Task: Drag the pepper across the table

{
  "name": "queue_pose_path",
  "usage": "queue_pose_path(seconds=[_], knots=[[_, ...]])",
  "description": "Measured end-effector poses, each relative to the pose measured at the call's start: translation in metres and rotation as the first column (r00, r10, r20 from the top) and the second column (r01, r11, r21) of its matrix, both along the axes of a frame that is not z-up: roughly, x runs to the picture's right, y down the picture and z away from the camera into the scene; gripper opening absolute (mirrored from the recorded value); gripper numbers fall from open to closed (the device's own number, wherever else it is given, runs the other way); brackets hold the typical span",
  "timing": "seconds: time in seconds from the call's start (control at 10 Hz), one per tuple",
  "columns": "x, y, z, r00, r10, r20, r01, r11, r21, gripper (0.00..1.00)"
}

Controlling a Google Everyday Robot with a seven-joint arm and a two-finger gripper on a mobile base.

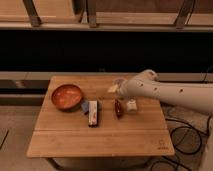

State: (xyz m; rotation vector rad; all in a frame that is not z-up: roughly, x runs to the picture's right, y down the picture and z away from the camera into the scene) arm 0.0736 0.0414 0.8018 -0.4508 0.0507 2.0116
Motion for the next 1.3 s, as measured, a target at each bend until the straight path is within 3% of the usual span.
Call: queue_pose_path(seconds=[0.2,0.4,0.6,0.8,1.3], knots=[[-0.001,0.028,0.014,0.999,0.052,-0.013,-0.053,0.9934,-0.102,0.65],[-0.003,0.048,0.028,0.995,0.096,-0.02,-0.098,0.9788,-0.18,0.65],[0.001,0.068,0.047,0.99,0.133,-0.039,-0.138,0.9553,-0.261,0.65],[0.005,0.074,0.06,0.987,0.152,-0.046,-0.158,0.9406,-0.3,0.65],[0.006,0.077,0.084,0.986,0.157,-0.048,-0.164,0.9209,-0.354,0.65]])
